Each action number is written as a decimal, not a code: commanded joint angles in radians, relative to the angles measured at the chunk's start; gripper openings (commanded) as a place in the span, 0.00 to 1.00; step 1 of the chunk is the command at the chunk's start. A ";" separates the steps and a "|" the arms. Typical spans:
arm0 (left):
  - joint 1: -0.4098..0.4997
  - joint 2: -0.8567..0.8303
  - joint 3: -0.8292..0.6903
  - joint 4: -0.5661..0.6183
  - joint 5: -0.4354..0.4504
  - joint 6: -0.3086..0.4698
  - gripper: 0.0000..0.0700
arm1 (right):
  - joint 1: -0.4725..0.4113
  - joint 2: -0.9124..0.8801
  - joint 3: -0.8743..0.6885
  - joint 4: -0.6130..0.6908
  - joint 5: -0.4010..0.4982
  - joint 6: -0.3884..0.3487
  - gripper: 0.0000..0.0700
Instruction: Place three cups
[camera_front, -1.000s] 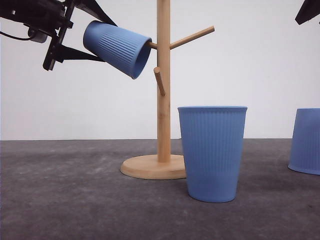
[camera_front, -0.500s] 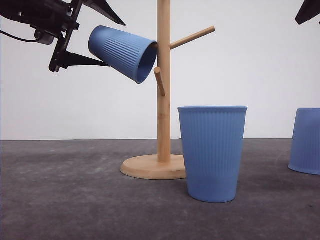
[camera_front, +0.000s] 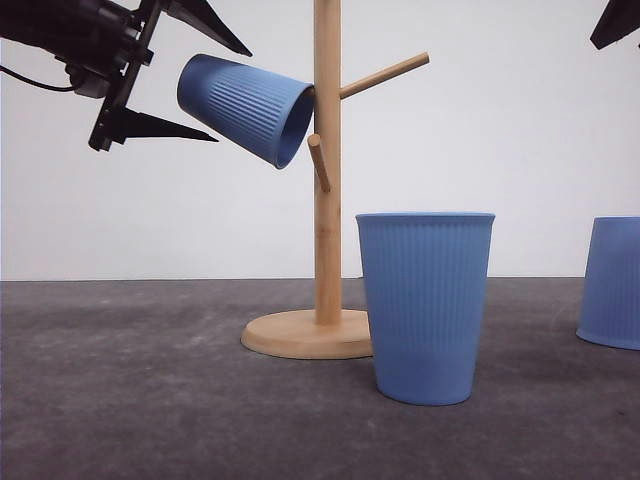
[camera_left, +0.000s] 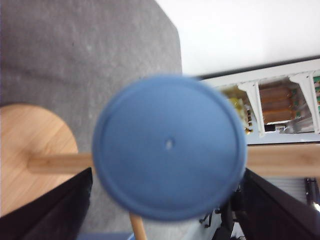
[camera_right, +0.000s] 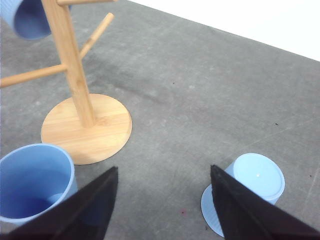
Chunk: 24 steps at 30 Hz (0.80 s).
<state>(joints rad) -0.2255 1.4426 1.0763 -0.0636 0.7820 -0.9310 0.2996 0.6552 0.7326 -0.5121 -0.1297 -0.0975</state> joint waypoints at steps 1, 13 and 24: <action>-0.002 -0.018 0.015 -0.027 0.005 0.065 0.81 | 0.004 0.003 0.019 0.010 0.000 0.013 0.53; -0.002 -0.194 0.004 -0.480 -0.129 0.515 0.67 | 0.004 0.003 0.019 0.010 0.001 0.042 0.54; 0.004 -0.428 -0.220 -0.384 -0.288 0.575 0.67 | -0.012 0.004 0.020 -0.044 0.081 0.158 0.54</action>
<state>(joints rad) -0.2203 1.0161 0.8592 -0.4636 0.4968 -0.3769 0.2892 0.6552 0.7332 -0.5544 -0.0591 0.0087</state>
